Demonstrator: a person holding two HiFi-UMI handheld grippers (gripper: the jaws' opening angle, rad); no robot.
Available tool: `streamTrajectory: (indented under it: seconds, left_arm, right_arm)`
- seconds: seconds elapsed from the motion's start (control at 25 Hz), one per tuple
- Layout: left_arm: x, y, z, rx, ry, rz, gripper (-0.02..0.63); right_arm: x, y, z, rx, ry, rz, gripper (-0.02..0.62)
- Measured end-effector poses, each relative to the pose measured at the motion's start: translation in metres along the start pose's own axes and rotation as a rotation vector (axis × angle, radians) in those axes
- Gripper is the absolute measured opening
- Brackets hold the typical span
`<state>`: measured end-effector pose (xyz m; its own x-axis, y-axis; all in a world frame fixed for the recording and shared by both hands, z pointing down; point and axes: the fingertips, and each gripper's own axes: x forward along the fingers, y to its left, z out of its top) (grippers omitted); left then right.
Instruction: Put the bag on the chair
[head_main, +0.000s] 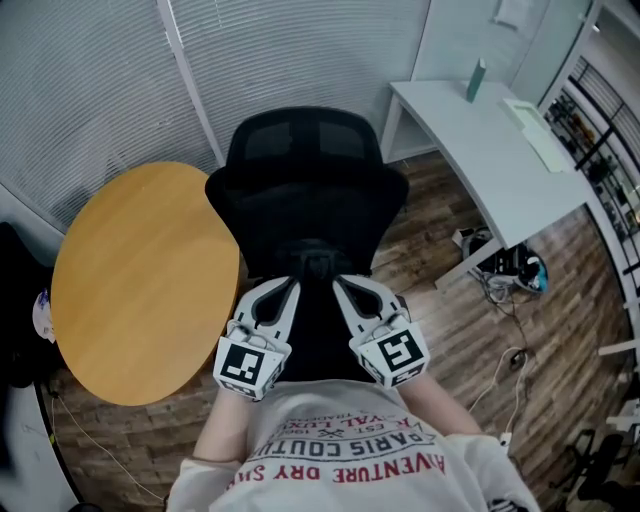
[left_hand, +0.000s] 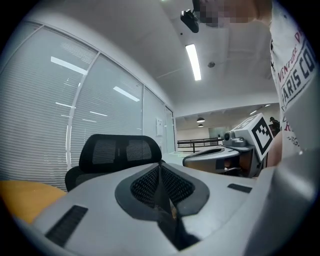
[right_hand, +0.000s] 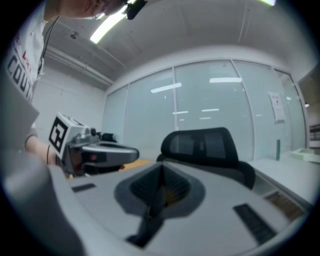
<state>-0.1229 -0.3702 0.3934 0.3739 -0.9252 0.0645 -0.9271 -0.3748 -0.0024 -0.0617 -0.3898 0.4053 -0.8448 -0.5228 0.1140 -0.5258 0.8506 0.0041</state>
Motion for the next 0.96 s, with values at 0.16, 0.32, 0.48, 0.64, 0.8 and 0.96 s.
streamTrajectory:
  seconds: [0.16, 0.32, 0.48, 0.64, 0.8, 0.96]
  left_arm:
    - [0.000, 0.000, -0.001, -0.002, -0.006, -0.003, 0.043]
    - [0.001, -0.002, -0.003, -0.012, -0.003, -0.021, 0.042]
    - [0.000, -0.007, -0.002, -0.013, -0.014, -0.041, 0.043]
    - [0.000, -0.010, -0.004, -0.005, 0.004, -0.041, 0.043]
    - [0.001, -0.015, -0.005, -0.006, 0.016, -0.050, 0.043]
    - [0.002, -0.017, -0.007, -0.013, 0.019, -0.048, 0.043]
  right_arm:
    - [0.000, 0.001, 0.001, 0.002, 0.004, -0.008, 0.026]
    - [0.000, 0.003, 0.000, -0.001, 0.007, 0.012, 0.026]
    - [-0.001, 0.004, -0.001, 0.008, 0.007, 0.022, 0.026]
    - [-0.004, 0.002, -0.001, 0.006, 0.016, 0.001, 0.026]
    - [-0.007, 0.001, -0.002, 0.012, 0.008, -0.004, 0.026]
    - [-0.010, 0.001, -0.003, 0.007, 0.011, -0.002, 0.026]
